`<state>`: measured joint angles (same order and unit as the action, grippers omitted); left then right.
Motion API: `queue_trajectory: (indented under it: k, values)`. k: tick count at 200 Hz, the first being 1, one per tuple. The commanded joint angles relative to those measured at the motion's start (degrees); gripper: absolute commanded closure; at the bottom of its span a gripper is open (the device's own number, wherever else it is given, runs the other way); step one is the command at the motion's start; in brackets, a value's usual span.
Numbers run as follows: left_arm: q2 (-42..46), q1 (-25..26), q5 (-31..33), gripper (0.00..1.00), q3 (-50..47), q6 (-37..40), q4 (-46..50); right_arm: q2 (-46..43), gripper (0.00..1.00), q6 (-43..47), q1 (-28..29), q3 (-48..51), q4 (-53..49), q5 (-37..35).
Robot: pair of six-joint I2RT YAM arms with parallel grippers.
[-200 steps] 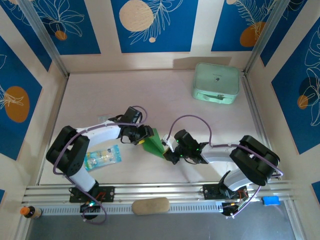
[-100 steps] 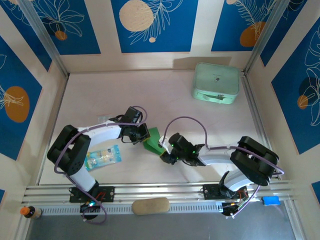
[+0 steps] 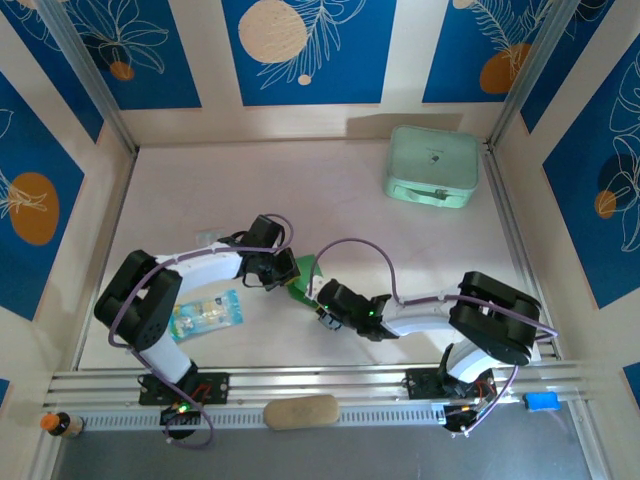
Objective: Fold a paper plane with a square sheet of paper (pick it up from the middle)
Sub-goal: Fourth fold the wing at the center of the table.
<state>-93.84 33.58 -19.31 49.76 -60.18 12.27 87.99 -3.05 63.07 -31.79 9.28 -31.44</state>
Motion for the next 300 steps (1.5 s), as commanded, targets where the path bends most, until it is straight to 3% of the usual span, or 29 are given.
queue_trajectory:
  k: [1,83,110,152,300]
  values:
    - [1.8,-0.5,-0.8,1.00,-0.9,-0.7,0.2,0.6,0.76,-1.9,0.7,-1.5,-1.6,-2.4]
    - [2.7,-0.6,0.0,1.00,-0.9,0.0,1.2,1.4,0.88,-4.0,0.6,-2.4,-2.9,-0.8]
    - [4.0,-0.6,1.5,0.92,-0.8,0.5,2.5,1.7,0.89,-5.2,-0.2,-2.4,-3.3,2.8]
    - [3.9,-0.5,1.3,1.00,-1.2,0.0,1.4,0.6,0.78,-7.6,-0.5,-2.6,-3.3,3.3]
    - [3.6,-0.5,1.6,1.00,-1.0,0.2,1.8,-1.3,0.73,-8.1,-0.6,-4.2,-4.8,3.2]
